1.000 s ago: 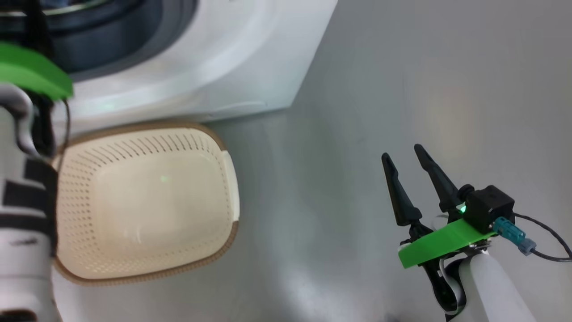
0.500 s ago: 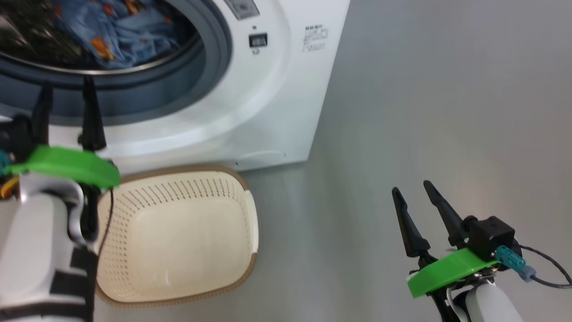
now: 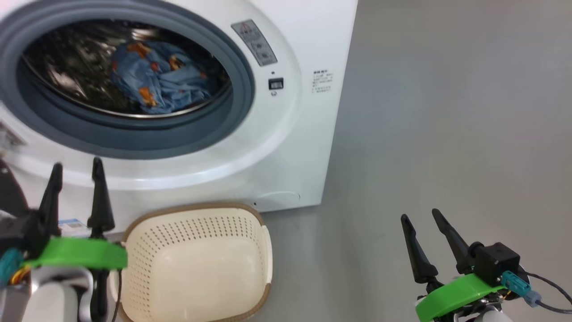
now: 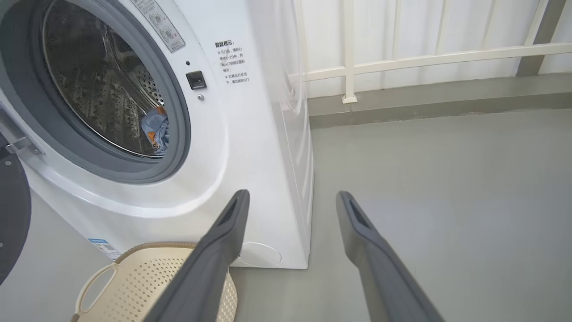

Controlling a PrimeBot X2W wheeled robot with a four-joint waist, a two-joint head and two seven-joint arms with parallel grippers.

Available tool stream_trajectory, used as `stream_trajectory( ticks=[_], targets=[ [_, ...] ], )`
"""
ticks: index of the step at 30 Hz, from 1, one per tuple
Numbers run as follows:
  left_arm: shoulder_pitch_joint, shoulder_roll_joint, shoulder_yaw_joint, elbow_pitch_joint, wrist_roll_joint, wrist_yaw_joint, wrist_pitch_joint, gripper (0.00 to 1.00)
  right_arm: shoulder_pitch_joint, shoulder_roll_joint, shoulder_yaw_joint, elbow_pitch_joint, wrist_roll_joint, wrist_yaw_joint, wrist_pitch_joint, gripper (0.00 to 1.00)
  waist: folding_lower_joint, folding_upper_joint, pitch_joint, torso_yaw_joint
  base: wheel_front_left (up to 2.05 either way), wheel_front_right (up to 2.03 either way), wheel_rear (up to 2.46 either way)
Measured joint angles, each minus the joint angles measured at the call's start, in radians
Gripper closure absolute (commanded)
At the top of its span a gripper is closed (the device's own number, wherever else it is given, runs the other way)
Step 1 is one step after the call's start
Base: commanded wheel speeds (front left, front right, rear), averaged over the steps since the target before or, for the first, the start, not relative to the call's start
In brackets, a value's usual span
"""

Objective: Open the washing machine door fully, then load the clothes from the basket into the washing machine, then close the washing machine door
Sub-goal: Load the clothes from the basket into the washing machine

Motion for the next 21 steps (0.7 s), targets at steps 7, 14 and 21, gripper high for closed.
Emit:
stream_trajectory(
  ticks=[7, 14, 21],
  targets=[
    [0.147, -0.015, 0.006, -0.088, 0.017, 0.006, 0.0, 0.0, 0.039, 0.0, -0.024, -0.044, -0.033, 0.0, 0.003, 0.0, 0.0, 0.0, -0.05, 0.022, 0.0, 0.0, 0.0],
    [0.257, -0.024, 0.006, -0.17, 0.051, 0.018, 0.0, 0.0, 0.047, 0.001, -0.027, -0.083, -0.048, 0.0, 0.02, 0.0, 0.0, 0.0, -0.073, 0.028, 0.0, 0.0, 0.0],
    [0.358, -0.034, 0.006, -0.226, 0.059, 0.034, 0.0, 0.0, 0.079, 0.001, -0.028, -0.109, -0.057, 0.0, 0.031, 0.0, 0.0, 0.0, -0.094, 0.022, 0.0, 0.0, 0.0]
  ],
)
